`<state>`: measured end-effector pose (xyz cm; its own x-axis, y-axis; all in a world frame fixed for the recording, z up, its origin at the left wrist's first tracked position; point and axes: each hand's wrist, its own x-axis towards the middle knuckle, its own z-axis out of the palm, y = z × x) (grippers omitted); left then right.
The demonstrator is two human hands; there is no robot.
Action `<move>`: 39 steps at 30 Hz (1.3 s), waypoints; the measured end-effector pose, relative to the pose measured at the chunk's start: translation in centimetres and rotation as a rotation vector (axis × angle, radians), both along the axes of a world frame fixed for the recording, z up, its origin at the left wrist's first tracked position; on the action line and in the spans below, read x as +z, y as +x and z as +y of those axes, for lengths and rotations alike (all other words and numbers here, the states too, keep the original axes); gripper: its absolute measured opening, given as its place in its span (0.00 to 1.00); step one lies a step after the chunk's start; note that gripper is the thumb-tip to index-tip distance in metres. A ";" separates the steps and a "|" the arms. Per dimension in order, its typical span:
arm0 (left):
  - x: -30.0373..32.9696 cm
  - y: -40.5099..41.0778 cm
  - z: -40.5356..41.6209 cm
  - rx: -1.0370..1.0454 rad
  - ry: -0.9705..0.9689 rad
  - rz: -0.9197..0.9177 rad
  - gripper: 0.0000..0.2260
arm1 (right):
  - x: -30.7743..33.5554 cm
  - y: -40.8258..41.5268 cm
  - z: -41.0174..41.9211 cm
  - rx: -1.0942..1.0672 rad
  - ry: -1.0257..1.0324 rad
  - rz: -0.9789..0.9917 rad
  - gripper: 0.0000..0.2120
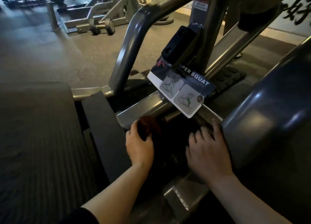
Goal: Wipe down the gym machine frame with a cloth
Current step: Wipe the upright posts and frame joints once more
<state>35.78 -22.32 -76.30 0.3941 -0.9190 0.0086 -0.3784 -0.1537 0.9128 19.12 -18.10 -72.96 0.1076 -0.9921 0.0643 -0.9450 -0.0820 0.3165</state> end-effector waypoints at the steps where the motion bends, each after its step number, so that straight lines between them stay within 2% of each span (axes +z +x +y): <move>1: 0.0 1.3 -0.8 0.007 0.013 -0.054 0.25 | -0.3 0.7 -0.6 -0.005 0.004 -0.017 0.15; 4: -1.0 5.7 -3.7 -0.010 0.043 -0.234 0.27 | -0.3 2.2 -1.8 -0.036 0.009 -0.065 0.08; 7: -2.0 8.5 -6.1 -0.147 0.041 -0.465 0.24 | -0.8 2.4 -2.1 -0.033 0.058 -0.007 0.09; 13: -1.0 11.4 -11.4 -0.082 0.084 -0.526 0.21 | -1.3 2.1 -2.2 -0.074 0.036 -0.039 0.08; 19: -1.5 8.6 -6.9 -0.203 0.004 -0.430 0.20 | -1.1 2.4 -2.2 -0.094 0.054 -0.032 0.10; 24: -2.0 6.6 -4.3 -0.236 0.025 -0.444 0.20 | -0.4 2.3 -1.9 -0.040 0.037 -0.131 0.09; 27: -0.5 5.8 -5.0 -0.162 0.036 -0.312 0.16 | 0.4 2.1 -1.6 0.032 0.001 -0.227 0.07; 30: 0.8 4.0 -5.3 -0.164 -0.015 -0.206 0.19 | 2.3 1.2 -2.8 0.092 -0.123 -0.259 0.06; 33: 1.7 1.8 -6.2 -0.203 -0.033 -0.140 0.21 | 4.8 -0.1 -5.2 0.053 -0.172 -0.228 0.13; 36: 2.5 -0.3 -8.0 -0.257 -0.017 -0.110 0.21 | 5.7 -0.7 -7.7 0.015 0.047 -0.209 0.25; 39: 2.6 -1.7 -10.3 -0.268 0.016 -0.146 0.20 | 5.3 -0.7 -10.7 0.029 0.218 -0.157 0.32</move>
